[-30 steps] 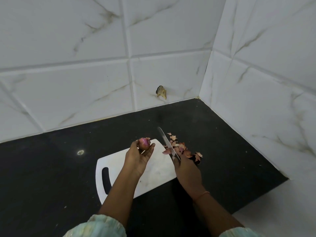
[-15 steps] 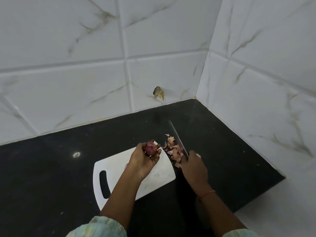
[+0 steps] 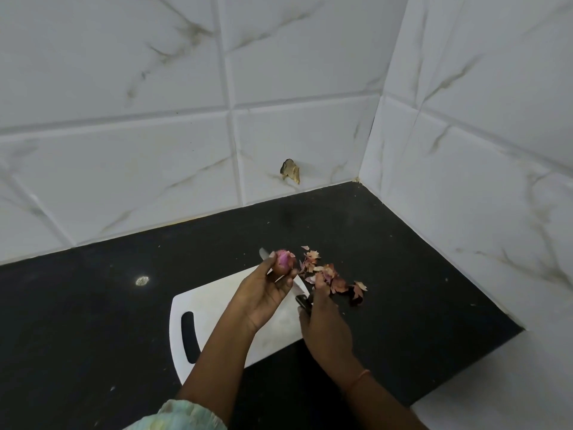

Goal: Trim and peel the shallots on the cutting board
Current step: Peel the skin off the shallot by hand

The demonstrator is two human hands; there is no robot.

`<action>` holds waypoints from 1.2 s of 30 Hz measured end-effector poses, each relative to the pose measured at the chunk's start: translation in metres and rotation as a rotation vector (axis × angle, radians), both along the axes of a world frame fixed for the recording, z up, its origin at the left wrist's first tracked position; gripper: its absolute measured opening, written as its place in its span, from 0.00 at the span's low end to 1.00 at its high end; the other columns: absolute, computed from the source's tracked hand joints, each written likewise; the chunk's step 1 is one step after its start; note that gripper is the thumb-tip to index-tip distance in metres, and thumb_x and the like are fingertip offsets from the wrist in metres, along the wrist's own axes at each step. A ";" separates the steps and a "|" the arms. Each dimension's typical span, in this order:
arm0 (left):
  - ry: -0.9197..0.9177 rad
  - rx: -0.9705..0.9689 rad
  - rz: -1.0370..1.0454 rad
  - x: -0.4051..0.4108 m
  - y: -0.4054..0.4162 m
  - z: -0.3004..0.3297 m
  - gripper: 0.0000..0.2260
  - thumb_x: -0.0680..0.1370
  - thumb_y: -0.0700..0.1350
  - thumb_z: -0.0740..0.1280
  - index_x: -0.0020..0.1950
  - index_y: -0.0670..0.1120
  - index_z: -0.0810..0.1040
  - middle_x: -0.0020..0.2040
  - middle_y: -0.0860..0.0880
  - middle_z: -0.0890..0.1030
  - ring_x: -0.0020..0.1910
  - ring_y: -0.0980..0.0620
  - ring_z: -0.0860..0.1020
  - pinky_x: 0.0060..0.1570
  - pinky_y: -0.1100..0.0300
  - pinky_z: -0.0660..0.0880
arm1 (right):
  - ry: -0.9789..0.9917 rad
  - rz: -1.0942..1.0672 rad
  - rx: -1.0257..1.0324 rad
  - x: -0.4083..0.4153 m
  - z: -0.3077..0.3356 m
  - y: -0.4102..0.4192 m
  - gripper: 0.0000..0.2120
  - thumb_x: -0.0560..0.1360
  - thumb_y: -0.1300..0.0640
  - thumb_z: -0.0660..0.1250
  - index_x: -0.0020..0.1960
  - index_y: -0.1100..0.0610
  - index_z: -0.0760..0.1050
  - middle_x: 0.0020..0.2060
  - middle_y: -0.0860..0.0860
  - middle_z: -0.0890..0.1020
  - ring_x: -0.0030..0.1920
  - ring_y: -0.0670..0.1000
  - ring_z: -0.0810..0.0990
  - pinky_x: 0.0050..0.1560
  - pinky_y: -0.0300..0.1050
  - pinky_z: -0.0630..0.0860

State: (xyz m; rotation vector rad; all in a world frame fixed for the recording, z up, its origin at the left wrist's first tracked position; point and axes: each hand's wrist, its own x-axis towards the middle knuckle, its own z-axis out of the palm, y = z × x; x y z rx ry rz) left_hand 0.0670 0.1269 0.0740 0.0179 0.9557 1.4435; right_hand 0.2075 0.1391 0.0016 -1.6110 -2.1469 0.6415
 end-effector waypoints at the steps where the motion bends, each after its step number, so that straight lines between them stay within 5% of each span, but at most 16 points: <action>1: 0.032 0.009 0.000 0.001 0.000 0.001 0.12 0.80 0.47 0.67 0.58 0.41 0.79 0.51 0.40 0.84 0.44 0.48 0.81 0.44 0.59 0.79 | -0.021 0.011 -0.003 -0.003 -0.003 -0.003 0.19 0.80 0.50 0.62 0.68 0.51 0.63 0.61 0.48 0.76 0.60 0.47 0.76 0.55 0.42 0.77; 7: 0.121 0.069 0.009 0.008 0.002 0.005 0.10 0.82 0.46 0.61 0.59 0.43 0.78 0.43 0.42 0.76 0.37 0.51 0.73 0.34 0.60 0.74 | -0.080 0.064 -0.053 0.002 -0.009 0.006 0.15 0.78 0.47 0.63 0.62 0.50 0.69 0.62 0.48 0.72 0.62 0.48 0.71 0.61 0.44 0.72; 13: 0.401 0.187 0.028 0.026 0.007 0.007 0.10 0.84 0.47 0.58 0.52 0.45 0.77 0.38 0.48 0.79 0.34 0.55 0.76 0.37 0.59 0.71 | 0.616 0.040 -0.089 0.001 0.055 0.024 0.11 0.81 0.49 0.59 0.60 0.51 0.74 0.51 0.45 0.80 0.52 0.44 0.79 0.50 0.38 0.77; 17: 0.442 0.270 0.001 0.031 0.011 0.008 0.11 0.83 0.52 0.61 0.46 0.48 0.77 0.42 0.46 0.81 0.42 0.51 0.81 0.44 0.56 0.76 | 0.778 0.102 -0.213 -0.003 0.089 0.025 0.09 0.80 0.48 0.61 0.57 0.50 0.75 0.47 0.48 0.82 0.42 0.45 0.82 0.37 0.38 0.78; 20: 0.402 0.276 -0.019 0.033 0.018 0.012 0.11 0.79 0.53 0.66 0.43 0.48 0.78 0.42 0.43 0.80 0.44 0.47 0.80 0.40 0.56 0.76 | 0.852 0.082 -0.282 0.000 0.097 0.027 0.08 0.77 0.51 0.67 0.56 0.51 0.77 0.46 0.48 0.83 0.44 0.45 0.83 0.37 0.35 0.78; 24: 0.339 0.234 0.003 0.043 0.027 0.022 0.16 0.77 0.55 0.67 0.54 0.43 0.78 0.45 0.44 0.82 0.44 0.48 0.82 0.33 0.60 0.78 | 0.866 0.063 -0.342 0.008 0.104 0.037 0.08 0.75 0.55 0.71 0.54 0.49 0.78 0.45 0.49 0.84 0.41 0.45 0.83 0.35 0.38 0.79; 27: 0.312 0.207 0.003 0.048 0.036 0.030 0.21 0.81 0.55 0.61 0.65 0.40 0.74 0.54 0.43 0.84 0.52 0.47 0.84 0.47 0.55 0.81 | 0.871 0.025 -0.302 0.012 0.109 0.049 0.05 0.75 0.57 0.71 0.51 0.53 0.81 0.43 0.52 0.85 0.44 0.51 0.85 0.41 0.48 0.83; 29: 0.293 0.201 -0.007 0.050 0.040 0.036 0.22 0.81 0.53 0.61 0.70 0.39 0.69 0.59 0.41 0.82 0.53 0.48 0.83 0.49 0.55 0.81 | 0.880 -0.016 -0.248 0.015 0.111 0.056 0.02 0.75 0.59 0.70 0.47 0.55 0.82 0.41 0.52 0.85 0.43 0.51 0.85 0.43 0.45 0.83; 33: 0.258 0.197 -0.099 0.051 0.047 0.038 0.15 0.81 0.44 0.63 0.67 0.43 0.69 0.59 0.39 0.80 0.50 0.48 0.83 0.52 0.53 0.80 | 0.944 -0.103 -0.269 0.018 0.114 0.069 0.03 0.75 0.61 0.70 0.47 0.56 0.82 0.41 0.51 0.85 0.44 0.48 0.85 0.45 0.41 0.82; 36: 0.336 0.140 -0.179 0.047 0.050 0.035 0.18 0.81 0.48 0.63 0.68 0.42 0.71 0.61 0.38 0.80 0.54 0.47 0.82 0.51 0.55 0.80 | 0.983 -0.118 -0.255 0.018 0.112 0.076 0.04 0.75 0.61 0.70 0.47 0.55 0.83 0.41 0.52 0.86 0.43 0.49 0.85 0.47 0.46 0.82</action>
